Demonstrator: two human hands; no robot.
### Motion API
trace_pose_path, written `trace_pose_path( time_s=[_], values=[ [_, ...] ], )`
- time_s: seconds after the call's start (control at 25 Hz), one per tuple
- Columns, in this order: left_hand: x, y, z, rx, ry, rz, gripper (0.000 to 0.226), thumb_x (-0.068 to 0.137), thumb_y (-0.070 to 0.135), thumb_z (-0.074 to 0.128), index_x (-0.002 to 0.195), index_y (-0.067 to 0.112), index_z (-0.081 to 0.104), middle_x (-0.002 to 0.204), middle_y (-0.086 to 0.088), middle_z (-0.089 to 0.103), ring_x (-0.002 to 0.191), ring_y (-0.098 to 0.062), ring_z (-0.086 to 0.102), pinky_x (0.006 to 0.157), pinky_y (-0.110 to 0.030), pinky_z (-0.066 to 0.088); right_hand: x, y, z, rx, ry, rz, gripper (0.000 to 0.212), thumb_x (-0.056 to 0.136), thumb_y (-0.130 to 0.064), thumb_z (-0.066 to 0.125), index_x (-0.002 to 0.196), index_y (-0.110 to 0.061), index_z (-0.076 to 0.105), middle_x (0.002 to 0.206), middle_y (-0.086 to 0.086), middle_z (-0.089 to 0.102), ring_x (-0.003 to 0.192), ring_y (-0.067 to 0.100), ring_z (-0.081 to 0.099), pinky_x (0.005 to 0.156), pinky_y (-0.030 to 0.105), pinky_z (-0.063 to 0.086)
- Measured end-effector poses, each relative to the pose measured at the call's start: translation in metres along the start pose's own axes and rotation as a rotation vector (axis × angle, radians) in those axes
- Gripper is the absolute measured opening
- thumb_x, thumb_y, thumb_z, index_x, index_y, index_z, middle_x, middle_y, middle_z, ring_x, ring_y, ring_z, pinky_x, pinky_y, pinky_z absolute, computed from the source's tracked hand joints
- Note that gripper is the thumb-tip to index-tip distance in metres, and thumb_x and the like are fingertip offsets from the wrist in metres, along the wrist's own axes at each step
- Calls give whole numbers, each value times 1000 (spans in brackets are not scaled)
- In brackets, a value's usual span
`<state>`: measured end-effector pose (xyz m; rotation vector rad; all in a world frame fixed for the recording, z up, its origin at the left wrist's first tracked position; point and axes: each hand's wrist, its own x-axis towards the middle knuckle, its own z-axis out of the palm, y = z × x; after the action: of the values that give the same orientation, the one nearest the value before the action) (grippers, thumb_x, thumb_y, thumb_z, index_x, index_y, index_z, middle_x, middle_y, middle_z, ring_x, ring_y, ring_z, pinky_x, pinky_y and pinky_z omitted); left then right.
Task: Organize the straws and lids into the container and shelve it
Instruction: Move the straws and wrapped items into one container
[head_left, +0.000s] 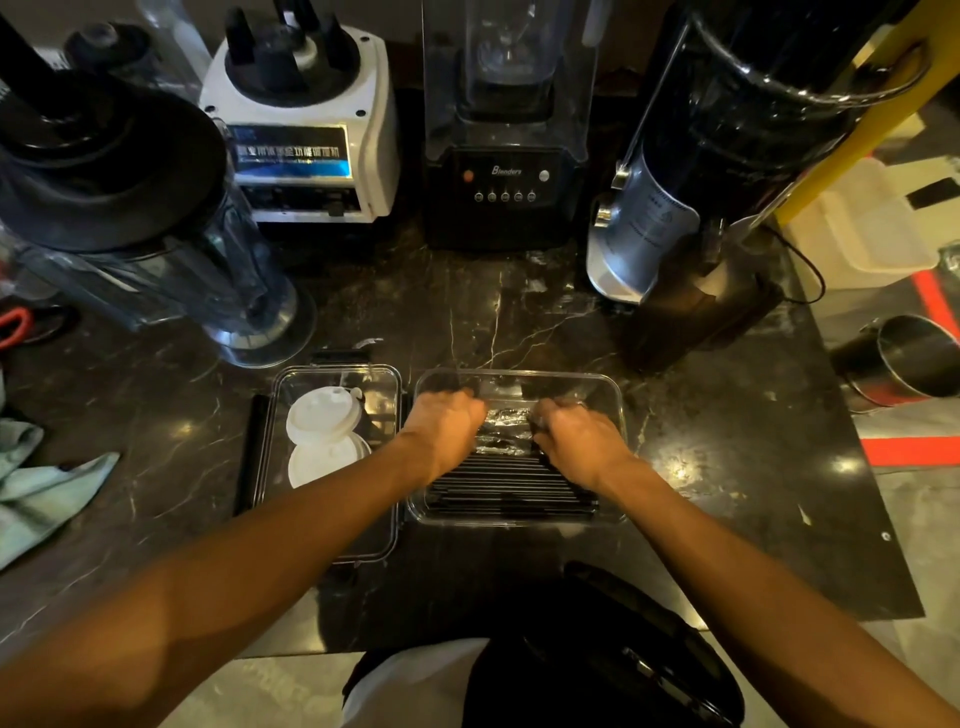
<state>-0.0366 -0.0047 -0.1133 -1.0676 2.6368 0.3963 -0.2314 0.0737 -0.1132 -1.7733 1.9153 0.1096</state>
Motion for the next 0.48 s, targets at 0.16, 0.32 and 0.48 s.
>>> trace_pose_path(
  time_s=[0.16, 0.32, 0.48],
  values=[
    [-3, 1, -5, 168, -8, 7, 21, 99, 14, 58, 119, 15, 62, 109, -5, 68, 94, -20, 68, 88, -33, 53, 6, -4, 4, 43, -7, 6, 33, 102, -26, 62, 133, -16, 57, 123, 9, 66, 112, 29, 67, 93, 41, 52],
    [-7, 1, -10, 224, -41, 12, 17, 100, 14, 57, 115, 13, 64, 103, -5, 71, 90, -19, 69, 87, -33, 56, 8, -4, 5, 69, -32, 16, 31, 103, -27, 61, 132, -17, 56, 117, 7, 66, 108, 27, 67, 86, 35, 49],
    [-7, -1, -32, -5, 9, -29, 22, 99, 16, 59, 120, 15, 65, 103, -5, 72, 92, -21, 71, 82, -33, 55, 8, -6, -18, 44, -8, -6, 17, 102, -25, 59, 117, -18, 65, 105, 4, 70, 98, 26, 69, 76, 33, 45]
  ],
)
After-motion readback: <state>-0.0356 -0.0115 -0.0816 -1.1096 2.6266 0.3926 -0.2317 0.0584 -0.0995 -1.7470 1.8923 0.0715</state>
